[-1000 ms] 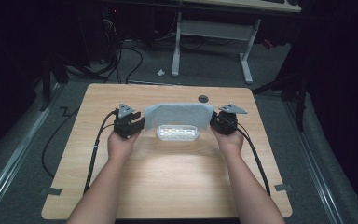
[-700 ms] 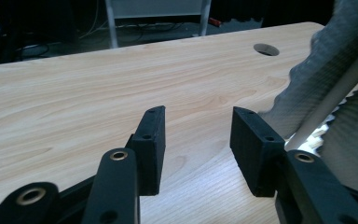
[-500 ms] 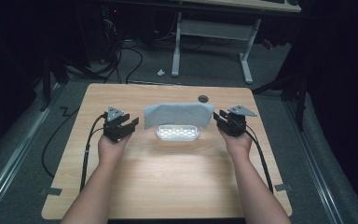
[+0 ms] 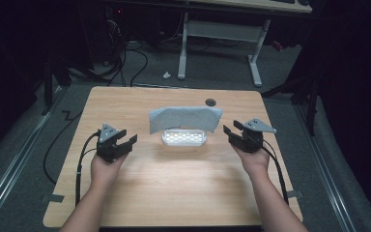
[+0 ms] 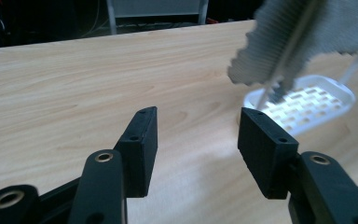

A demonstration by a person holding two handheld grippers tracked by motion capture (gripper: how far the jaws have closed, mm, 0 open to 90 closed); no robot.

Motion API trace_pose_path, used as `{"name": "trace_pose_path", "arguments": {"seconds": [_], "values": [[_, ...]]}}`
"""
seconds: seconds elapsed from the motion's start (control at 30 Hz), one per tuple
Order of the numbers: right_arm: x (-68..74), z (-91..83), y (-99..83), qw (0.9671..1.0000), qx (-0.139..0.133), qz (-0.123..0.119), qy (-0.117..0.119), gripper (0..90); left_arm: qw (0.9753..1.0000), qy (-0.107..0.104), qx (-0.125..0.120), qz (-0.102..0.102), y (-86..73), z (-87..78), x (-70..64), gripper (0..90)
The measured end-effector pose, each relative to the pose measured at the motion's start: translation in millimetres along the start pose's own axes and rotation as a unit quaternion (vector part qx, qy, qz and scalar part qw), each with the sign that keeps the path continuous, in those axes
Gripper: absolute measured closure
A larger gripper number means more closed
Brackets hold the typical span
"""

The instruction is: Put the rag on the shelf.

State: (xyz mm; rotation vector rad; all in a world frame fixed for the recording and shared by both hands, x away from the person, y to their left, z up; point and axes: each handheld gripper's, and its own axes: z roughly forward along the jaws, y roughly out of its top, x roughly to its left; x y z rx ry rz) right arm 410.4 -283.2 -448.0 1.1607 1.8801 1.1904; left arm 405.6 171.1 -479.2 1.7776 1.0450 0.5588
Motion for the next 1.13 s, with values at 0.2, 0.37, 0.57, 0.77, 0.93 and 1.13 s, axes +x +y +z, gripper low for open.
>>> {"name": "trace_pose_path", "arguments": {"seconds": [0.2,0.37,0.57,0.77,0.93,1.13], "values": [[19.6,-33.0,-8.8,0.9996,-0.007,-0.025,0.011,43.2,0.9992,-0.037,-0.015,-0.007,-20.4,-39.0,-25.1,46.9],[37.9,-56.1,-24.5,0.9995,-0.006,-0.024,0.019,40.2,0.9986,-0.050,-0.001,0.015,-34.9,-52.0,-50.7,44.9],[62.1,-68.4,-60.0,0.9986,0.035,-0.014,0.038,36.3,0.9969,-0.064,0.039,0.024,-69.1,-48.3,-82.6,48.0],[64.2,-67.2,-100.6,0.9931,0.101,-0.038,0.045,39.3,0.9944,-0.082,0.062,0.024,-66.6,-42.3,-87.1,45.5],[68.6,-61.0,-96.2,0.9942,0.091,-0.028,0.050,38.3,0.9928,-0.068,0.086,0.049,-71.2,-39.5,-85.5,43.8],[70.0,-61.6,-97.6,0.9935,0.092,-0.035,0.057,38.4,0.9931,-0.068,0.084,0.045,-71.2,-39.8,-85.2,43.5]]}}
